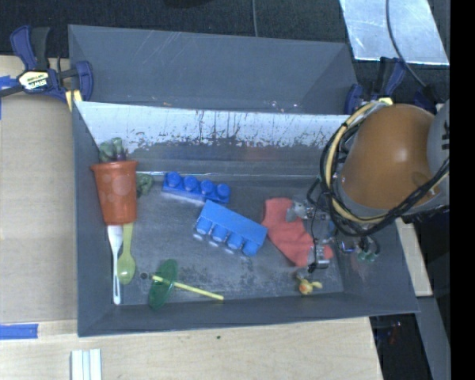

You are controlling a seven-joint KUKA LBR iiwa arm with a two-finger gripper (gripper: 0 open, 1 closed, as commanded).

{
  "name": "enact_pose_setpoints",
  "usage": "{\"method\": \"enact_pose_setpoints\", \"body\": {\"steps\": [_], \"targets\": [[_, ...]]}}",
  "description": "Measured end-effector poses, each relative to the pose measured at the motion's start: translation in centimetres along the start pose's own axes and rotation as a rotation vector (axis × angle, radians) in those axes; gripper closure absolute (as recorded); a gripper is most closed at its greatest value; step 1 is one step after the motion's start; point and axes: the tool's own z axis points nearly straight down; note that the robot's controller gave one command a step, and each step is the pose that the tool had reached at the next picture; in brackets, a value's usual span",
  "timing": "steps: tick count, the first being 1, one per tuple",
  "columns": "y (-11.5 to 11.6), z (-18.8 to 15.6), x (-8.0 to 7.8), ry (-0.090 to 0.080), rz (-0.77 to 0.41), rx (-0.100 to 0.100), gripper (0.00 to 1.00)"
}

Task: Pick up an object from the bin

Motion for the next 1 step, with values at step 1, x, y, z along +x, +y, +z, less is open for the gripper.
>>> {"method": "enact_pose_setpoints", "body": {"steps": [1], "targets": [[0.00,-0.34,-0.19,-0.008,-0.002,0.001,0.00]]}}
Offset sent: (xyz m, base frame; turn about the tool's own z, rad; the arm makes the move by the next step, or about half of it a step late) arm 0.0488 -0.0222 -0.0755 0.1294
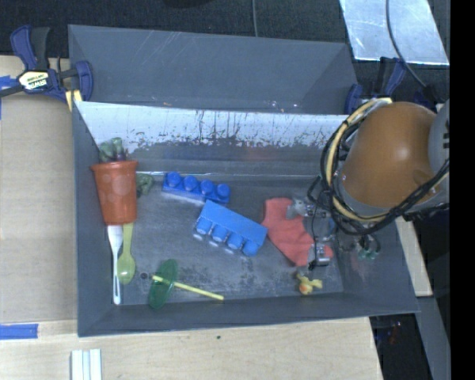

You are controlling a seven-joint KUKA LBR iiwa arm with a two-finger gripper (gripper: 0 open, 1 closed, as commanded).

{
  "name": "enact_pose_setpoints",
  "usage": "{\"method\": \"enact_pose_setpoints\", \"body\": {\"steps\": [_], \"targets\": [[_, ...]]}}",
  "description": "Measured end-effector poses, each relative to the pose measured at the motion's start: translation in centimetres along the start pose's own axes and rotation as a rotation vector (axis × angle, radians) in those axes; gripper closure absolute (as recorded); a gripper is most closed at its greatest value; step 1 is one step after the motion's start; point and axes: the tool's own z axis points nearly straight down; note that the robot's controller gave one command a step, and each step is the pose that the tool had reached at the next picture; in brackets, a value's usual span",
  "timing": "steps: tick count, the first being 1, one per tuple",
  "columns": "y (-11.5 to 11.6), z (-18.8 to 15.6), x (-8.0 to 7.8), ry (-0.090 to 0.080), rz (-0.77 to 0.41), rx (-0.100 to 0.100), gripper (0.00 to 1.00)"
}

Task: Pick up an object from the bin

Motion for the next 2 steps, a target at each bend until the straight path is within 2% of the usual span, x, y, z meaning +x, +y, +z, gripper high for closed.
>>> {"method": "enact_pose_setpoints", "body": {"steps": [1,2], "targets": [[-1.5,5.2,-3.4,-0.006,0.089,0.000,0.00],[-2.4,7.8,-8.2,-0.011,0.110,-0.001,0.00]]}}
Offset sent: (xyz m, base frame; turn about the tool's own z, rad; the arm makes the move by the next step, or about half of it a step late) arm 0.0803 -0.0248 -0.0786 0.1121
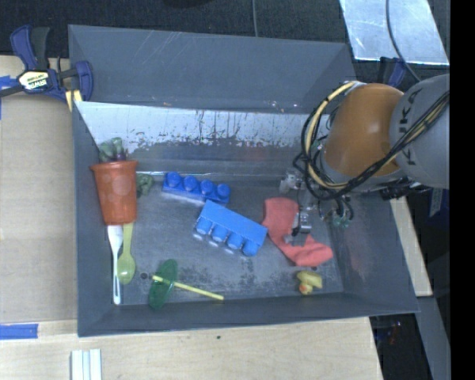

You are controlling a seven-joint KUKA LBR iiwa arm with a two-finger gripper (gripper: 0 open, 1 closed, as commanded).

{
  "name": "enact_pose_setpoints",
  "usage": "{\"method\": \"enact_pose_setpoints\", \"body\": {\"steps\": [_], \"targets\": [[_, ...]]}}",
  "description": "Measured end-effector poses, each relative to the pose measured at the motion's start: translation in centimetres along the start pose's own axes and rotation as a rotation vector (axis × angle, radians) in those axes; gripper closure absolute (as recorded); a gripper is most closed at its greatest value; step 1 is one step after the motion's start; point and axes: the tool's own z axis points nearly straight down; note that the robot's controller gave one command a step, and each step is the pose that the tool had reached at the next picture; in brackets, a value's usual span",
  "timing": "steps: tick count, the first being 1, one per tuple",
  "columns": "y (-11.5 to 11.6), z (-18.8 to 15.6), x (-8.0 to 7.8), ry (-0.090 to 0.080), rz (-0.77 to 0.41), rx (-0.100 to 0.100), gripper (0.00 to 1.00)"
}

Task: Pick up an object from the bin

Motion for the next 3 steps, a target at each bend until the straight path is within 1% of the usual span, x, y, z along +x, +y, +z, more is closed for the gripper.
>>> {"method": "enact_pose_setpoints", "body": {"steps": [1,2,3], "targets": [[1.0,0.6,-0.3,0.004,0.606,0.004,1.00],[1.0,0.6,-0.3,0.004,0.606,0.004,1.00],[-0.3,0.5,0.2,0.003,0.590,0.004,1.00]]}}
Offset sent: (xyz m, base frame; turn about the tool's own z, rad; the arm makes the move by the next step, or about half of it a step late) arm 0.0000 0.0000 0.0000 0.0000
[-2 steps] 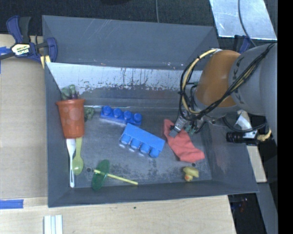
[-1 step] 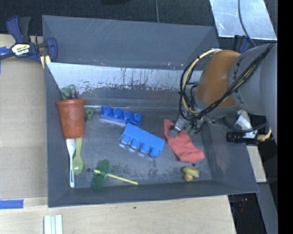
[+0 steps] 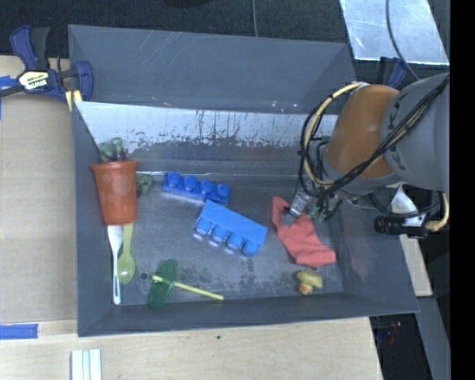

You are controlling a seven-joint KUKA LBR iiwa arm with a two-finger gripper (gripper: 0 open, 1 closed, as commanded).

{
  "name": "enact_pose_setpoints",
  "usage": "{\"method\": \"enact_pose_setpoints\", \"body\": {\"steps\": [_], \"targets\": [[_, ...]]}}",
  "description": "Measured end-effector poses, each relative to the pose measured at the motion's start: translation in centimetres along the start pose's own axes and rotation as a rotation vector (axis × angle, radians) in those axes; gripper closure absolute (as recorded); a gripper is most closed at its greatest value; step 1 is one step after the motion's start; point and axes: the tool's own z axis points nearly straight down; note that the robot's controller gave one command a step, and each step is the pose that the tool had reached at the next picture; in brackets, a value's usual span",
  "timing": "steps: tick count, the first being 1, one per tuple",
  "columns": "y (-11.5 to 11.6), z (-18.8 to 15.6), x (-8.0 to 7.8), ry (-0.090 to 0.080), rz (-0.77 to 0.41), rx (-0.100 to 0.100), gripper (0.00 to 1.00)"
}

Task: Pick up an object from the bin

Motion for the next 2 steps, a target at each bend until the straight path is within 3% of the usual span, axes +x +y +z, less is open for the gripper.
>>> {"method": "enact_pose_setpoints", "body": {"steps": [1,2], "targets": [[-0.4,-1.3,0.0,-0.001,0.009,-0.002,1.00],[-0.8,-6.9,-0.3,0.003,-0.013,0.002,1.00]]}}
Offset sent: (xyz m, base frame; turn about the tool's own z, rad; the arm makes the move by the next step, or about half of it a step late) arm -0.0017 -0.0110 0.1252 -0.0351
